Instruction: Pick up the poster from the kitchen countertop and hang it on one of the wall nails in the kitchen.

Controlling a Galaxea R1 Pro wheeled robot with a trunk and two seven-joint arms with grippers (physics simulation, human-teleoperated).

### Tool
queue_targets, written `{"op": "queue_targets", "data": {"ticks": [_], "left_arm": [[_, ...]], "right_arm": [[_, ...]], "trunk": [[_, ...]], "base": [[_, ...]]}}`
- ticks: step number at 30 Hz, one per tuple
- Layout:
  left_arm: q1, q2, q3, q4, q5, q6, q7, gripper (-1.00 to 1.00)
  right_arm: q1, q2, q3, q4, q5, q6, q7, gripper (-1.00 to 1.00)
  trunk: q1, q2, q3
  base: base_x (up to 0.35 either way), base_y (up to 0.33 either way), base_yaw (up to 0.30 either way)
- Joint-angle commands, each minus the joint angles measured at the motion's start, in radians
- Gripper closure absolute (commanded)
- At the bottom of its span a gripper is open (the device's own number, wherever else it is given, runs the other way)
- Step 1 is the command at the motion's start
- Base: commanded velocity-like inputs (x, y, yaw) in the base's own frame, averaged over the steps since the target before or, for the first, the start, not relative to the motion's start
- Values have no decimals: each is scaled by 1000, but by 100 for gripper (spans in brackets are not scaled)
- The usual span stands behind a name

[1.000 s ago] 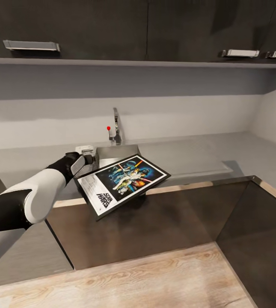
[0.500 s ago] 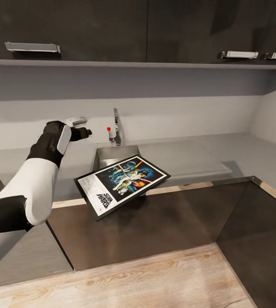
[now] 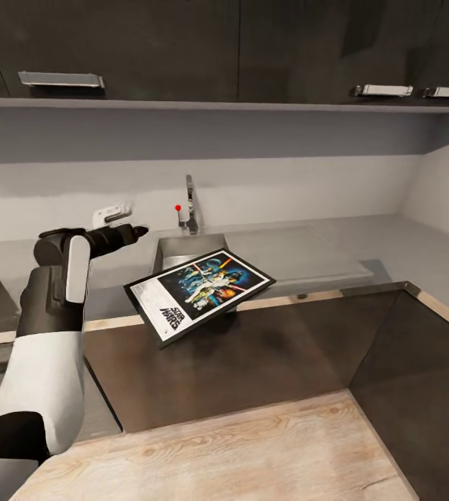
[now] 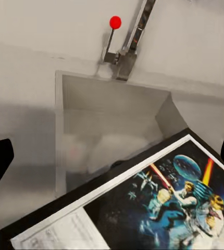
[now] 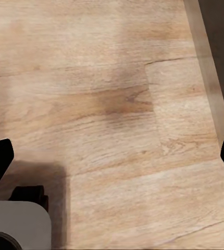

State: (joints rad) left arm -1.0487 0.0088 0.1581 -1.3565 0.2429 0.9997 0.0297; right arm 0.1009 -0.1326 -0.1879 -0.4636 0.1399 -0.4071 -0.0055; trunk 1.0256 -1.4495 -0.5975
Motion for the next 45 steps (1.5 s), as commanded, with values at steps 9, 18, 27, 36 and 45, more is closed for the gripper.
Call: {"op": "queue_targets", "data": {"ticks": [9,18,27,36,45], "left_arm": [[208,66,-2,-168,7,4,-527,-100],[349,114,2,-172,6,-7,-892,-100],[762,153,16,-156,2,-253,-1223,-100],[973,153,71,154,5,-615,-1232,-100],[990,152,206,502,4,-789,-1233,-100]], "right_arm": [[0,1,-6,-1,10,-1,-1,-100],[0,1,-6,-1,10,-1,-1,-100],[-8,11,0,-33,11,-1,3,-100],[-10,69,5,-285,9,7,5,-100],[-10,145,8,-473,6,19,6,-100]], "trunk": [[-1,0,-1],[-1,0,-1],[-1,0,-1],[-1,0,-1],[-1,0,-1]], "base": [[-309,0,0],[-188,0,0],[-24,0,0],[0,0,0],[0,0,0]]}}
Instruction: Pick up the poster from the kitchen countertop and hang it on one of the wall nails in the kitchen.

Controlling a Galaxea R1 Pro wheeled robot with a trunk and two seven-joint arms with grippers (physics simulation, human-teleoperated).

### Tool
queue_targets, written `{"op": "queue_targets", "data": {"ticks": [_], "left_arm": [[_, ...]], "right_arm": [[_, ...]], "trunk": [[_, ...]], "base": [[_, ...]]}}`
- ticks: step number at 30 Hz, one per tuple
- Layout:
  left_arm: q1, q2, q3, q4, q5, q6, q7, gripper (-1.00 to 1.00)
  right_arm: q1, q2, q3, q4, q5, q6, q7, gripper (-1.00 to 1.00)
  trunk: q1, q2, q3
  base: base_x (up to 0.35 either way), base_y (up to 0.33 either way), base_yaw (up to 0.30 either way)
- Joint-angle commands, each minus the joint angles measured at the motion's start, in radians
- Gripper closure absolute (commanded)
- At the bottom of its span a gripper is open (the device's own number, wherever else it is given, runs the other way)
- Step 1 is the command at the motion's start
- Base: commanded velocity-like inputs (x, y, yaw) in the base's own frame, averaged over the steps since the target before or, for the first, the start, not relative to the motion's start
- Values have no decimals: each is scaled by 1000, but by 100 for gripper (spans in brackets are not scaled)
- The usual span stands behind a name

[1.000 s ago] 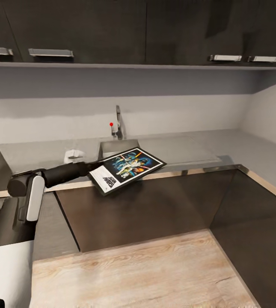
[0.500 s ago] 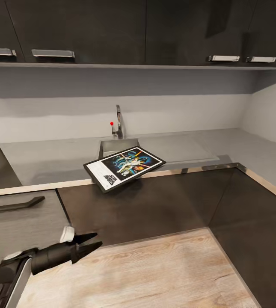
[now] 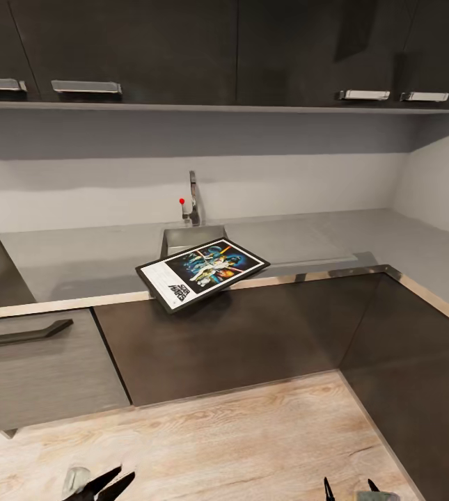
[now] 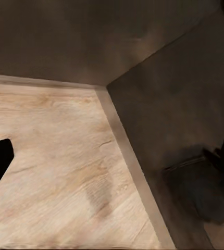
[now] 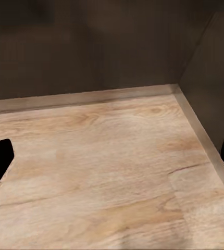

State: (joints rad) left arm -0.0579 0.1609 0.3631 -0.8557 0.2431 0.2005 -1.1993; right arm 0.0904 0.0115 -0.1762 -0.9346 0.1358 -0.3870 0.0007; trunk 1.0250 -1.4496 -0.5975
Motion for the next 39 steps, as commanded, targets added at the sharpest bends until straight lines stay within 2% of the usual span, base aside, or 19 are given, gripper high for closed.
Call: {"op": "queue_targets", "data": {"ticks": [1,3,5,6,8,10,11,13,15,20,23,25,26,28,30,31,32,35,39], "left_arm": [[0,0,7,28,4,4,-3,-100],[0,1,33,108,4,-8,0,-100],[1,2,96,164,3,-15,-1,-100],[1,2,144,189,2,-17,0,-100],[1,2,184,208,1,-18,1,-100],[1,6,235,258,0,-19,4,-100],[1,8,245,273,0,-19,5,-100],[1,15,260,301,0,-19,7,-100],[1,23,277,336,0,-18,18,-100],[1,57,307,355,2,-14,83,-100],[1,78,330,370,2,-14,120,-100],[1,81,333,386,2,-15,125,-100],[1,83,334,400,2,-16,129,-100],[1,84,335,410,2,-17,133,-100],[1,85,336,421,2,-19,162,-100],[1,86,337,422,2,-19,168,-100],[1,86,337,424,2,-19,178,-100],[1,86,337,425,2,-19,190,-100],[1,86,337,426,2,-19,195,-100]], "right_arm": [[0,6,-3,-21,10,10,0,-100],[0,16,7,-84,8,78,1,-100],[-2,21,41,-159,3,172,2,-100],[-3,23,71,-212,-6,226,2,-100],[-4,24,100,-256,-30,266,2,-100],[-16,26,156,-308,-121,311,2,-100],[-22,26,172,-315,-147,318,2,-100],[-37,26,203,-325,-193,337,2,-100],[-68,27,248,-336,-266,390,2,-100],[-109,28,274,-341,-357,435,2,-100],[-171,27,281,-343,-494,449,2,-100],[-195,27,282,-343,-555,452,2,-100],[-215,27,283,-343,-623,453,2,-100],[-235,27,284,-343,-688,454,2,-100],[-286,27,318,-344,-825,455,2,-100],[-295,27,326,-344,-848,456,2,-100],[-314,27,337,-344,-897,456,1,-100],[-347,28,356,-342,-977,459,0,-100],[-386,28,396,-340,-1055,483,-1,-100]], "trunk": [[0,0,-1],[0,0,-1],[0,0,-1],[0,0,-1],[0,0,-1],[0,0,-1],[0,0,-1],[0,0,-1],[0,0,-1],[0,0,-1],[0,0,-1],[0,0,-1],[0,0,-1],[0,0,-1],[0,0,-1],[0,0,-1],[0,0,-1],[0,0,-1],[0,0,-1]], "base": [[0,0,0],[0,0,0],[0,0,0],[0,0,0],[0,0,0],[0,0,0],[0,0,0],[0,0,0],[0,0,0],[0,0,0],[0,0,0],[0,0,0],[0,0,0],[0,0,0],[0,0,0],[0,0,0],[0,0,0],[0,0,0],[6,0,0]]}}
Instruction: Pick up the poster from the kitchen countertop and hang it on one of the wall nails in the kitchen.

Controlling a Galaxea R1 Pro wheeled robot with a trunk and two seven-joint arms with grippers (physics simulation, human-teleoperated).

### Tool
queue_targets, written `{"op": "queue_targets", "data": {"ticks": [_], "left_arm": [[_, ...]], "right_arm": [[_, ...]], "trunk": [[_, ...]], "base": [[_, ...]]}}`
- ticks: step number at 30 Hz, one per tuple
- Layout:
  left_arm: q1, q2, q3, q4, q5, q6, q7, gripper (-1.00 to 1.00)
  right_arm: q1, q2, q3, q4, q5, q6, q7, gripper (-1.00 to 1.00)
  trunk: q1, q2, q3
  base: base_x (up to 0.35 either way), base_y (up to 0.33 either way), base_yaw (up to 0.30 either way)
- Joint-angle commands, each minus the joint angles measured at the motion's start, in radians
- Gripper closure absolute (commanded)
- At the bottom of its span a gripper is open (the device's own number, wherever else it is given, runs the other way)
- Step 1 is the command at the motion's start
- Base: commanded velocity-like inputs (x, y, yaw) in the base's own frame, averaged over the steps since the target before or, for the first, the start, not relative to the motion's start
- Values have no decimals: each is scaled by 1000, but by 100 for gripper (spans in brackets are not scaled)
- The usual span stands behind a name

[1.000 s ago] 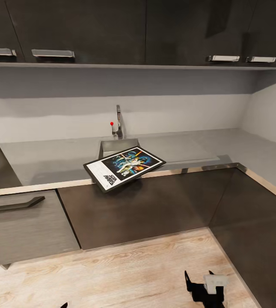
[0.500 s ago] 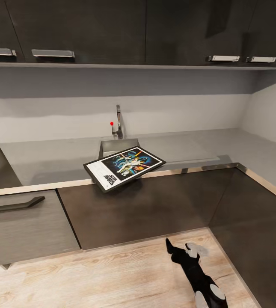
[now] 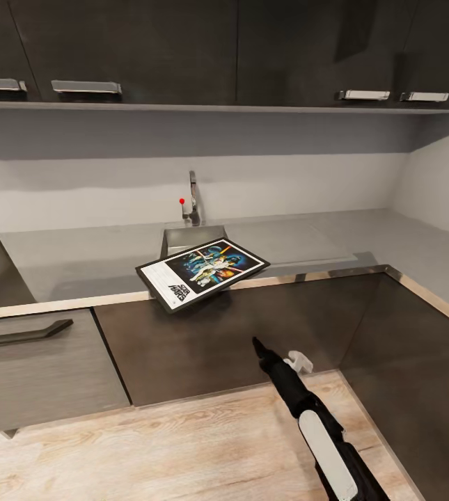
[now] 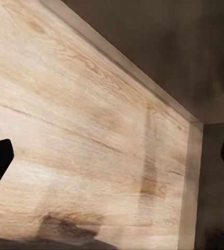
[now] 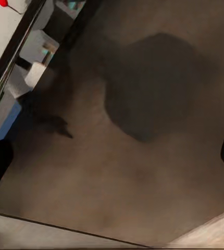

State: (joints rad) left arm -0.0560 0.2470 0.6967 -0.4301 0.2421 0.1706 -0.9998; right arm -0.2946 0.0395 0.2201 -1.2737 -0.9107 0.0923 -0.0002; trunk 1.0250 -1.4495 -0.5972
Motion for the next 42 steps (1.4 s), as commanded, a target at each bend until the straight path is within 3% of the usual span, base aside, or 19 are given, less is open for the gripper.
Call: {"op": "queue_targets", "data": {"ticks": [1,3,4,17,22,42], "left_arm": [[-1,0,3,1,3,10,-4,-100],[-1,0,3,1,3,10,-3,-100],[-1,0,4,2,3,10,-2,-100],[-1,0,3,1,3,10,-2,-100],[-1,0,3,1,3,10,-2,-100],[-1,0,3,1,3,10,-1,-100]], "right_arm": [[-11,0,11,0,-35,14,0,-100],[-27,0,23,0,-78,25,-1,-100],[-44,14,29,0,-105,30,-1,-100],[-73,27,31,-1,-127,33,-1,-100],[-98,38,31,1,-176,46,-1,-100],[-112,42,33,5,-185,47,-1,-100]], "trunk": [[0,0,-1],[0,0,-1],[0,0,-1],[0,0,-1],[0,0,-1],[0,0,-1]], "base": [[79,0,0],[170,0,0],[131,0,0],[98,32,0],[13,5,0],[67,30,0]]}}
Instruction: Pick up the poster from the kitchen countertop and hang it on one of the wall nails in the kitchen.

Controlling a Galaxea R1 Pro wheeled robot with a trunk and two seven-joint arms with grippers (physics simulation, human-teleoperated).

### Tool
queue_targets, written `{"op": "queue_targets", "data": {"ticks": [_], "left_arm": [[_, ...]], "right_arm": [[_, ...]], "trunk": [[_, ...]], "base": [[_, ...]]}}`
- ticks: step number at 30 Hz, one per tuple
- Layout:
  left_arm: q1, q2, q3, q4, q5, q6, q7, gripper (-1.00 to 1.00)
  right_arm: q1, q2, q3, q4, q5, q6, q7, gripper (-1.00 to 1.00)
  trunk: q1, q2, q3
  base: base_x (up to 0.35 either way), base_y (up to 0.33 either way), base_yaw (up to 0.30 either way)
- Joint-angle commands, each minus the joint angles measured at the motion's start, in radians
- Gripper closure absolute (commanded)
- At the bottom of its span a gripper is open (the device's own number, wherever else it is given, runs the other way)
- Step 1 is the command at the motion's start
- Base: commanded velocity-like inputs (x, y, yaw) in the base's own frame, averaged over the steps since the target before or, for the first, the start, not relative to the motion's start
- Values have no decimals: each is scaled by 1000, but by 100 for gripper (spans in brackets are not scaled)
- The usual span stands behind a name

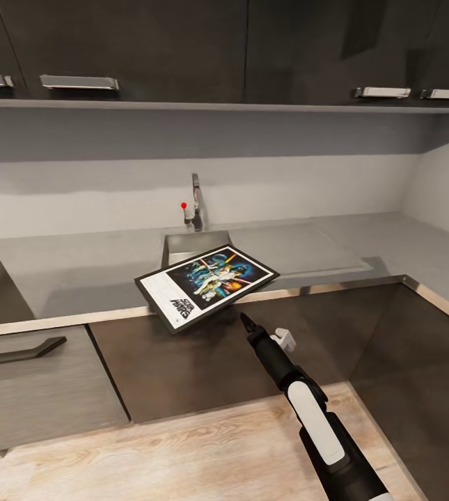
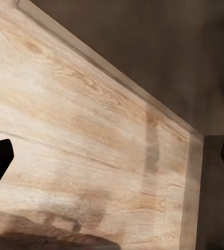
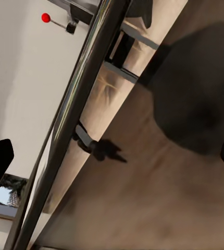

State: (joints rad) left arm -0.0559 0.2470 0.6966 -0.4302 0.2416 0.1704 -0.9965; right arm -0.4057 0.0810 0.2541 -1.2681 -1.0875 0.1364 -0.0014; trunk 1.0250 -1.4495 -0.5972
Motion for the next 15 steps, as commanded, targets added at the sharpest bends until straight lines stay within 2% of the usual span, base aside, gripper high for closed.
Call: {"op": "queue_targets", "data": {"ticks": [1,4,8,11,15], "left_arm": [[-1,0,3,1,4,11,-4,-100],[-1,0,3,1,4,11,-4,-100],[-1,0,3,1,4,11,-4,-100],[-1,0,3,1,4,11,-4,-100],[-1,0,3,1,4,11,-4,-100]], "right_arm": [[-1,0,0,-1,-8,3,0,-100],[0,5,8,1,-8,3,0,-100],[0,10,44,3,-9,3,0,-100],[0,11,49,6,-9,3,0,-100],[0,11,52,14,-9,3,0,-100]], "trunk": [[0,-1,-1],[0,-1,-1],[0,-1,-1],[0,-1,-1],[0,-1,-1]], "base": [[1,133,0],[1,69,0],[0,116,0],[0,215,0],[0,91,0]]}}
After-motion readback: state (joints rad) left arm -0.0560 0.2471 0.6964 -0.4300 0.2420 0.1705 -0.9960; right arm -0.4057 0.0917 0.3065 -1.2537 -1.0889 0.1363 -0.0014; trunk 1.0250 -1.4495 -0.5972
